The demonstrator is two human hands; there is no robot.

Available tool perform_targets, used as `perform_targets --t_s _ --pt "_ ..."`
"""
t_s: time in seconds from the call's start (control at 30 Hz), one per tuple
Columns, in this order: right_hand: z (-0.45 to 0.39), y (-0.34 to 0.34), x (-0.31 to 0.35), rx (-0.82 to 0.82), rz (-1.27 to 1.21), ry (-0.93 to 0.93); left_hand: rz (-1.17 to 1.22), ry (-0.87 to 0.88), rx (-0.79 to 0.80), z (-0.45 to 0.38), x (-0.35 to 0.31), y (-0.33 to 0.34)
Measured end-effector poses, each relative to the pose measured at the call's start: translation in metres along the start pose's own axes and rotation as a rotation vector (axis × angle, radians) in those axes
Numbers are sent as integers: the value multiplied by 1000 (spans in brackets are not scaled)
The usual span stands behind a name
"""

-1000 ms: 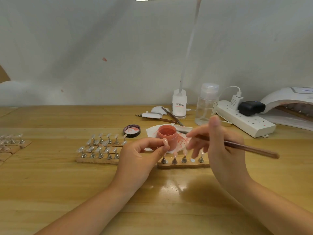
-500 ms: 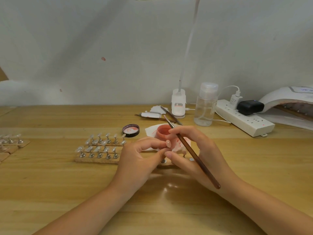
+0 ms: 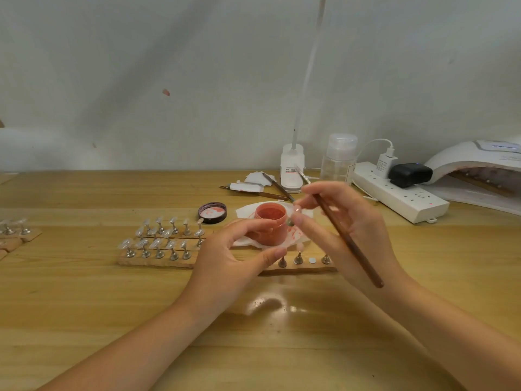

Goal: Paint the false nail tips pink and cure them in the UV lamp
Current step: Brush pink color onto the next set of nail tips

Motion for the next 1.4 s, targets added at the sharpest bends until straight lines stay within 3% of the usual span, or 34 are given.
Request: perform_targets --t_s 0.27,0.5,1.03,1.4 --pt "16 -26 -17 46 124 63 -119 -36 39 0 6 4" --pt "25 -14 -32 190 194 60 -208 -68 59 0 16 7" --pt "26 -17 -34 245 216 140 -235 -95 103 0 24 8" --pt "26 -28 -36 251 223 91 -257 -101 115 1 23 8"
Point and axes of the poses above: each hand's wrist, its own z-axis away from the middle knuckle, its own y-axis out of the palm, x = y × z, the point moved 5 cm from there along -z, towards the middle knuckle
